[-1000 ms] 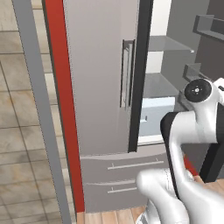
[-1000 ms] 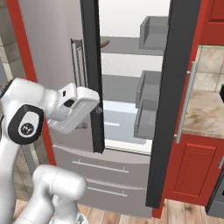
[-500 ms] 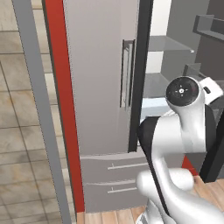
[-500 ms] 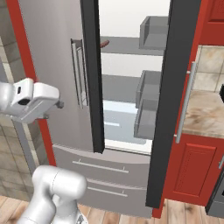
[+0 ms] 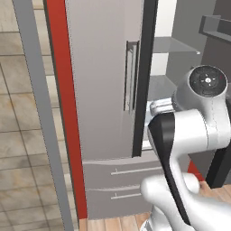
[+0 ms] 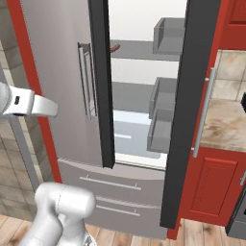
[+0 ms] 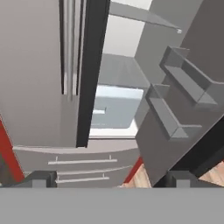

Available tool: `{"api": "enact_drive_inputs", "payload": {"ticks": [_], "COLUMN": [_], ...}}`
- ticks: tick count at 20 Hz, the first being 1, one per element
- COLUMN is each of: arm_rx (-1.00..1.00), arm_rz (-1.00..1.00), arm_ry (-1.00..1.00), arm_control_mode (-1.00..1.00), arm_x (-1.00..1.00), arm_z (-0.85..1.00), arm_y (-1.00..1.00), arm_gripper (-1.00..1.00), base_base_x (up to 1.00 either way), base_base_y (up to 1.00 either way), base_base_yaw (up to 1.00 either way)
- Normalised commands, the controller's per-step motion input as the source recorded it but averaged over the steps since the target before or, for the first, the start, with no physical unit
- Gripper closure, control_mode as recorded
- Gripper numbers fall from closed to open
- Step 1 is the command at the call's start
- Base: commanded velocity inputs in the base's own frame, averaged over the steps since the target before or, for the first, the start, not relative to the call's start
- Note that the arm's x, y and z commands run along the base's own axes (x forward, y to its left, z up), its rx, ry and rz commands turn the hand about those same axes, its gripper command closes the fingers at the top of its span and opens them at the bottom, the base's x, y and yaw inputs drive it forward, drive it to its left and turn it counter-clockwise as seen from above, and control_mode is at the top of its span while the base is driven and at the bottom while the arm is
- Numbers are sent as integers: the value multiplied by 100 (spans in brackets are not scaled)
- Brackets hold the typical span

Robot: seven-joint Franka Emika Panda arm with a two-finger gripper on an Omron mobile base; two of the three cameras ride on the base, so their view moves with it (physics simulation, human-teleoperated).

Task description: Move the hot dog bun to the plate on the dining table and place the condiment next to that plate. Then navigate to the fridge and take the sausage and place it on the plate as well.

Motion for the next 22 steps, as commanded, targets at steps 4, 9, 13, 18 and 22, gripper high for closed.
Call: {"api": "enact_drive_inputs", "payload": {"ticks": [4, 9, 13, 18, 22], "arm_rx": [15, 0, 0, 0, 0], "arm_rz": [0, 0, 0, 0, 0], "arm_ry": [-1, 1, 0, 0, 0], "arm_control_mode": [-100, -100, -100, -100, -100], "arm_x": [86, 97, 100, 100, 88], "arm_z": [0, 0, 0, -2, -6], "arm_y": [13, 29, 27, 1, 0], "arm_gripper": [-100, -100, -100, -100, -100], "base_base_x": [0, 0, 0, 0, 0], "base_base_y": [0, 0, 0, 0, 0], "base_base_yaw": [0, 0, 0, 0, 0]}}
